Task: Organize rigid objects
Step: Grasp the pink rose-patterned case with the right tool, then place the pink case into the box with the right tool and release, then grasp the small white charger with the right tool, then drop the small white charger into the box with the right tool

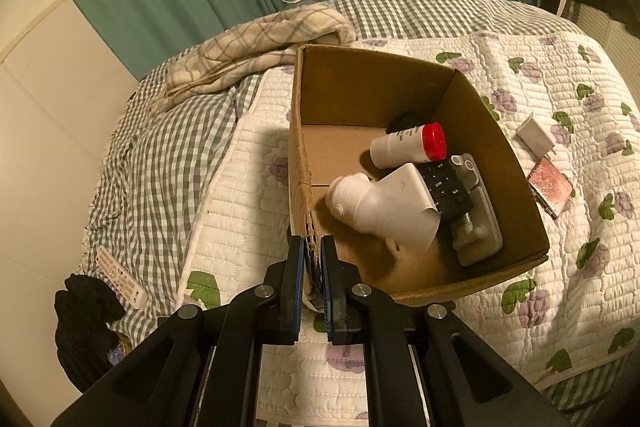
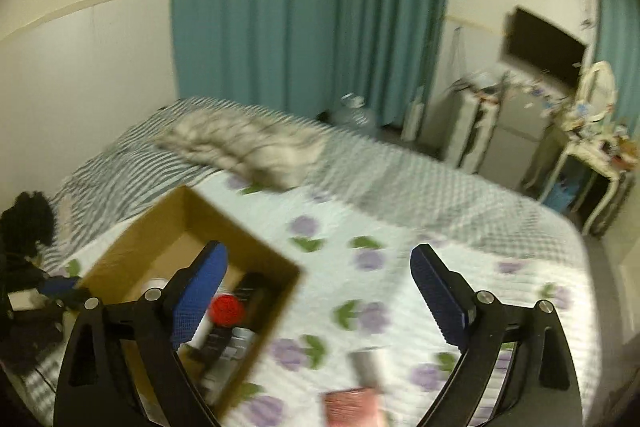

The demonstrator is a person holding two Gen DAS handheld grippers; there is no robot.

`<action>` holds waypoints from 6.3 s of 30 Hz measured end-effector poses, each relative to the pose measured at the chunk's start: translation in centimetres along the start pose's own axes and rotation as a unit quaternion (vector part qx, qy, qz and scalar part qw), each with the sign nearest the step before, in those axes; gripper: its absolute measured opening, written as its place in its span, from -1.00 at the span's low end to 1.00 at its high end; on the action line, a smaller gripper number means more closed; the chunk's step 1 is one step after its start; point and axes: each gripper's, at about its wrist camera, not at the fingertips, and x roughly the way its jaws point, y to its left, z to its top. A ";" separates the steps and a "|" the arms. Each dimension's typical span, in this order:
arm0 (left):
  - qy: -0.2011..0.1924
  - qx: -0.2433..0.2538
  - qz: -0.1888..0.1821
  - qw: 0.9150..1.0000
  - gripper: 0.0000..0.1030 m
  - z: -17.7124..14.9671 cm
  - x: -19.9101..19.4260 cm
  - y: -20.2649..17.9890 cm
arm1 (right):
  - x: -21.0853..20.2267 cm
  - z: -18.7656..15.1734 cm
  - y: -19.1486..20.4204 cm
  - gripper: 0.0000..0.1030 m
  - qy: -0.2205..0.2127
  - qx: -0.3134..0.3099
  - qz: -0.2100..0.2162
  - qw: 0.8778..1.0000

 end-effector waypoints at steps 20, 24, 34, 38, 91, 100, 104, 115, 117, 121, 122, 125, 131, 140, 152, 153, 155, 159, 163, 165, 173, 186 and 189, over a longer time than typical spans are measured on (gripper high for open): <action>0.004 0.003 0.013 1.000 -0.87 0.0 0.1 -0.2 | 7.3 -15.7 -5.2 0.84 0.162 0.049 -0.028 0.985; 0.004 0.003 0.012 1.000 -0.87 0.0 0.1 -0.2 | 9.1 -17.3 -4.4 0.84 0.202 0.049 -0.001 0.978; 0.004 0.003 0.012 1.000 -0.87 0.0 0.1 -0.2 | 11.7 -19.1 -3.0 0.84 0.259 0.041 0.026 0.965; 0.004 0.002 0.010 1.000 -0.87 0.0 0.1 -0.3 | 12.4 -19.3 -3.0 0.76 0.269 0.042 0.023 0.962; 0.001 0.001 0.003 1.000 -0.87 0.0 0.1 -0.6 | 6.0 -5.7 11.8 0.33 0.095 -0.061 0.142 0.983; 0.001 0.002 0.002 1.000 -0.87 0.0 0.1 -0.6 | 9.2 -7.7 13.4 0.33 0.134 -0.061 0.147 0.978; 0.001 0.001 0.002 1.000 -0.87 0.0 0.1 -0.5 | 9.5 -8.0 13.8 0.35 0.137 -0.058 0.153 0.977; 0.001 0.002 0.003 1.000 -0.87 0.2 0.2 -0.8 | 4.4 -5.8 8.2 0.87 0.057 -0.046 0.102 0.992; 0.002 0.001 0.003 1.000 -0.87 0.1 0.1 -0.8 | 3.3 -5.2 6.3 0.89 0.043 -0.037 0.084 0.995; 0.002 0.001 0.002 1.000 -0.87 0.1 0.1 -0.7 | 0.9 -3.8 1.4 0.93 0.017 -0.013 0.044 0.999; 0.002 0.001 0.003 1.000 -0.87 0.0 0.1 -0.6 | 0.4 -3.6 0.2 0.94 0.011 -0.008 0.035 0.999; 0.002 0.002 0.003 1.000 -0.87 0.0 0.1 -0.5 | -0.5 -3.4 -3.1 0.98 0.003 0.006 -0.001 1.000; 0.004 0.001 0.007 1.000 -0.87 -0.2 0.1 -0.4 | 1.1 -5.4 -7.9 0.98 0.025 0.045 -0.039 0.998; 0.008 -0.001 0.010 1.000 -0.87 -0.1 0.1 -0.3 | 9.1 -12.7 -8.9 0.98 0.107 0.087 -0.026 0.990; 0.011 0.004 0.014 1.000 -0.87 -0.2 0.0 -0.4 | 13.8 -15.8 -6.7 0.85 0.162 0.058 -0.020 0.985; 0.011 0.005 0.015 1.000 -0.87 -0.1 0.0 -0.4 | 14.0 -15.9 -6.9 0.81 0.163 0.065 -0.018 0.984; 0.012 0.005 0.015 1.000 -0.87 -0.1 0.0 -0.3 | 14.6 -15.8 -7.1 0.55 0.169 0.073 -0.015 0.983; 0.012 0.004 0.014 1.000 -0.87 -0.1 0.0 -0.3 | 15.2 -16.0 -7.0 0.36 0.179 0.075 -0.006 0.981; 0.013 0.003 0.014 1.000 -0.87 -0.1 0.0 -0.2 | 14.6 -15.8 -6.3 -0.08 0.169 0.061 0.002 0.984; 0.012 0.004 0.014 1.000 -0.87 -0.1 0.0 -0.3 | 14.6 -15.8 -6.0 -0.11 0.169 0.053 -0.001 0.984; 0.012 0.005 0.015 1.000 -0.87 -0.1 0.0 -0.3 | 13.2 -15.8 -5.6 -0.14 0.159 0.051 0.004 0.986; 0.010 0.007 0.013 1.000 -0.87 -0.1 0.0 -0.6 | 7.6 -11.6 -6.2 -0.18 0.100 0.036 -0.005 0.994; 0.011 0.006 0.012 1.000 -0.87 -0.1 0.0 -0.8 | 5.9 -9.5 -6.4 -0.18 0.076 0.034 -0.002 0.997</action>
